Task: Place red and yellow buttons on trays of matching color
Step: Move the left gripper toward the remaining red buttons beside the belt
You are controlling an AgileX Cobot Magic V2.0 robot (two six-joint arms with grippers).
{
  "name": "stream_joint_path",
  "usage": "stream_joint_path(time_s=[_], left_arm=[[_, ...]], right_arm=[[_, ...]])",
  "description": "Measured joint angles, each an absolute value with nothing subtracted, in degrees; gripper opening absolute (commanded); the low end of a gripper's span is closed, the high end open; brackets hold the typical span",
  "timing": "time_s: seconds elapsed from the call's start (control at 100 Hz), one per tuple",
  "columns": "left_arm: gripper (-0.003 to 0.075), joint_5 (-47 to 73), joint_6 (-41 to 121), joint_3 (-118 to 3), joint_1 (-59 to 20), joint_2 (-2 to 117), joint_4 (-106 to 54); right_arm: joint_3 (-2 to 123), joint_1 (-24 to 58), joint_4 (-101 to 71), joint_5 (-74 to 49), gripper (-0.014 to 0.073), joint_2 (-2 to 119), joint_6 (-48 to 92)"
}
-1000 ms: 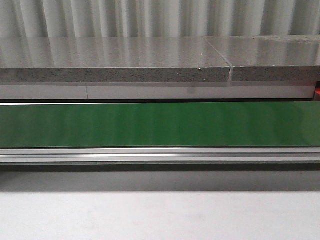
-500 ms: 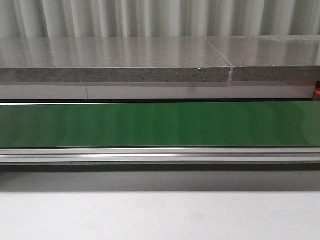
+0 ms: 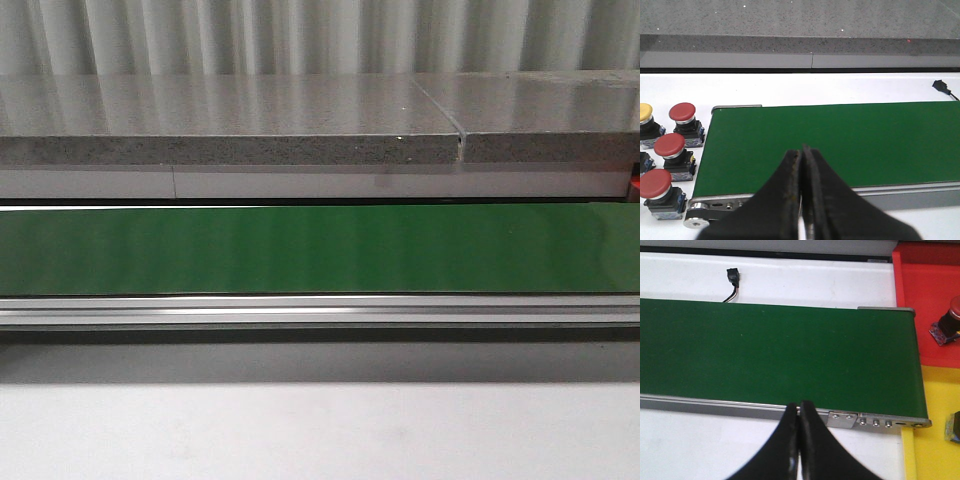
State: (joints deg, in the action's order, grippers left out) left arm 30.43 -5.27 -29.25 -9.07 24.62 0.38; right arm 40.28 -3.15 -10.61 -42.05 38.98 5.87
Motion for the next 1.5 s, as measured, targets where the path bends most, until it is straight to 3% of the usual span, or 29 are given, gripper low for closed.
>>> stream_joint_path(time_s=[0.22,0.31,0.54,0.73,1.12,1.5], left_arm=[[0.0581,30.6,-5.3,-29.3,-9.1,24.6,0.4],[0.0678,30.7,-5.3,-29.3,-9.1,24.6,0.4],[0.0668,32.6,-6.7,-29.3,-9.1,24.6,0.6],[0.0668,35.0,-21.2,-32.7,-7.2,27.8,9.2],[0.0668,37.9,-31.9,-38.9,5.1,46.5,14.5],[0.0668,30.2,-32.2,-38.9,14.7,63.4,11.5]], right_arm=[[40.3,-3.2,-10.6,-42.1,-0.012,39.0,5.9],[40.3,-3.2,-10.6,-42.1,-0.012,39.0,6.0],[40.3,-3.2,-10.6,-42.1,-0.012,39.0,6.0],[40.3,-3.2,-10.6,-42.1,-0.012,39.0,6.0],[40.3,-3.2,-10.6,-42.1,-0.012,39.0,6.0],[40.3,-3.2,-10.6,-42.1,-0.012,39.0,6.0]])
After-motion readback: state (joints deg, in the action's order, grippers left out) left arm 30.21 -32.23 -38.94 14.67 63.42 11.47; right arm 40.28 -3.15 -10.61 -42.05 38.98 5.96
